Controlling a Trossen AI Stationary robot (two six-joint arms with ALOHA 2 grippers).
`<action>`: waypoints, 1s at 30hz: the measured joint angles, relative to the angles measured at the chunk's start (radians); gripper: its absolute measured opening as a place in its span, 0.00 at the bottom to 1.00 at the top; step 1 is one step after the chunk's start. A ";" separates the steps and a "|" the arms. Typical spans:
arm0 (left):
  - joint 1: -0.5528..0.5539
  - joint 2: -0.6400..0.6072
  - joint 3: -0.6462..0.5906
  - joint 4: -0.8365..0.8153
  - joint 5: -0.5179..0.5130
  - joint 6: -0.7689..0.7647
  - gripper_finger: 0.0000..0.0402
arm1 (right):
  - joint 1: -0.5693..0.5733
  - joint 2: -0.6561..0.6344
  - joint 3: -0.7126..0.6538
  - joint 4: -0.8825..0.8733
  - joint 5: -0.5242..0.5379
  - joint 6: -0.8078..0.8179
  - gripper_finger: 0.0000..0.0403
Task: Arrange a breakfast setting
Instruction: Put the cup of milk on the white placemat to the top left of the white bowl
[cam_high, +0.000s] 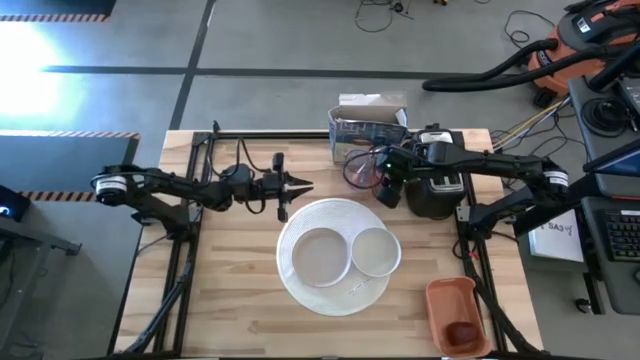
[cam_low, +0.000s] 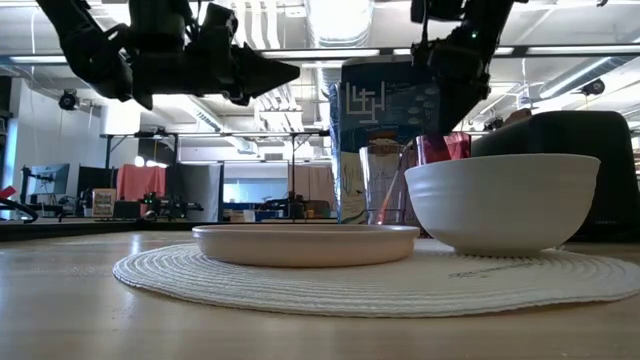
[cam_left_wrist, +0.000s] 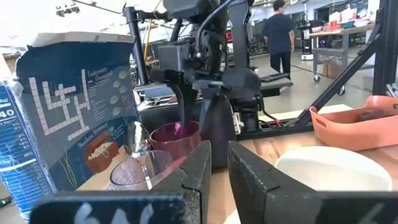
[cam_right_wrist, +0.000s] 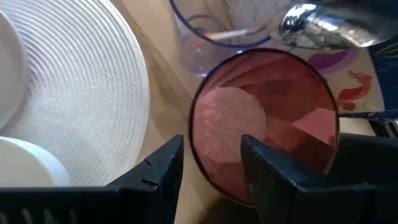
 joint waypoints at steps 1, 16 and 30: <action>0.001 0.000 0.000 0.000 0.000 0.000 0.09 | -0.003 0.008 0.000 -0.003 0.000 -0.006 0.37; 0.020 0.000 -0.002 0.000 -0.003 0.000 0.09 | -0.005 0.088 0.000 -0.007 -0.006 -0.103 0.25; 0.023 -0.001 -0.002 -0.001 -0.007 -0.004 0.09 | -0.005 0.087 0.048 -0.082 -0.092 -0.131 0.03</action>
